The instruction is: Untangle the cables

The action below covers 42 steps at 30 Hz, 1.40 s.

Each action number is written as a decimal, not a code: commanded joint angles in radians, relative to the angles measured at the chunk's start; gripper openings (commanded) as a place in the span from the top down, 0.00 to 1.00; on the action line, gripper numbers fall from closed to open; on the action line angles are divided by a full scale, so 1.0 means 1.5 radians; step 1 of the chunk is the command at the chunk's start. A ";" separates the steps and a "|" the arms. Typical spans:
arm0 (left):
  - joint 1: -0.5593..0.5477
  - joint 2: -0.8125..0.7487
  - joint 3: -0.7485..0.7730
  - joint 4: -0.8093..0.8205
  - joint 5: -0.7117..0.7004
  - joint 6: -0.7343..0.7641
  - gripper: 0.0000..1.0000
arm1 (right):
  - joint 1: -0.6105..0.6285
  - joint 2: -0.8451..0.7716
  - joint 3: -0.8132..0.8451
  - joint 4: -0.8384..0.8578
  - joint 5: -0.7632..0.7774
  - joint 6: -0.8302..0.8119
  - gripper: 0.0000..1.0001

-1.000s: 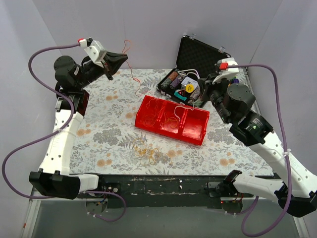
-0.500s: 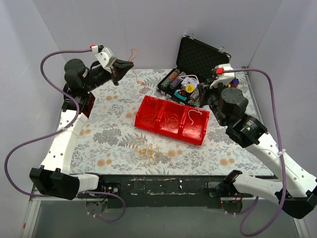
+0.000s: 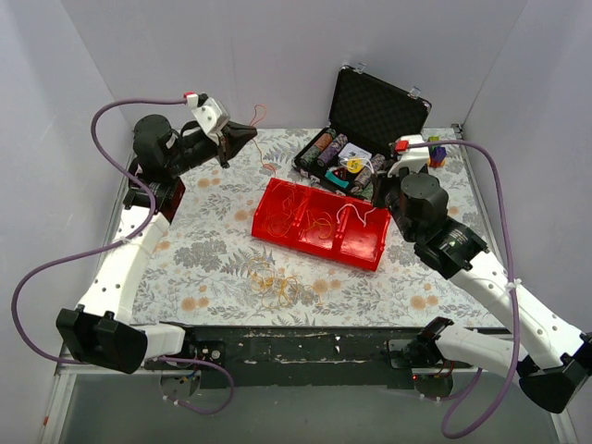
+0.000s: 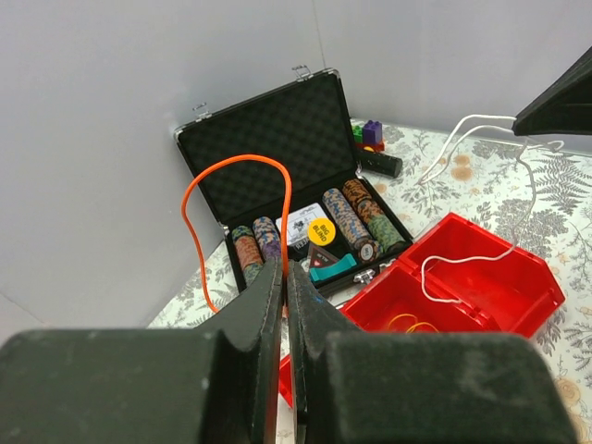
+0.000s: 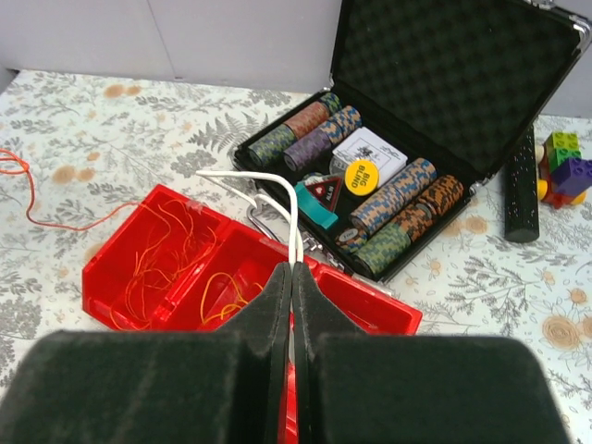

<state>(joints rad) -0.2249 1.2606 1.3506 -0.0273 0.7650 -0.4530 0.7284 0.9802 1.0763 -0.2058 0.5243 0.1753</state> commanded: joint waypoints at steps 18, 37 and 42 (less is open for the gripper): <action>-0.049 -0.031 -0.108 -0.016 -0.073 0.090 1.00 | -0.018 -0.044 0.129 0.025 -0.071 0.019 0.99; -0.091 0.020 -0.198 0.001 -0.125 0.118 1.00 | -0.026 -0.037 -0.018 0.042 -0.029 0.017 0.99; -0.103 0.070 -0.204 0.033 -0.149 0.120 1.00 | -0.035 -0.043 -0.061 0.038 -0.027 0.030 0.99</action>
<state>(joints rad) -0.3622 1.3293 1.0626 -0.0319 0.5884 -0.2924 0.6865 0.9321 1.0134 -0.1913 0.4549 0.2043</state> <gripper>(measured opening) 0.018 0.024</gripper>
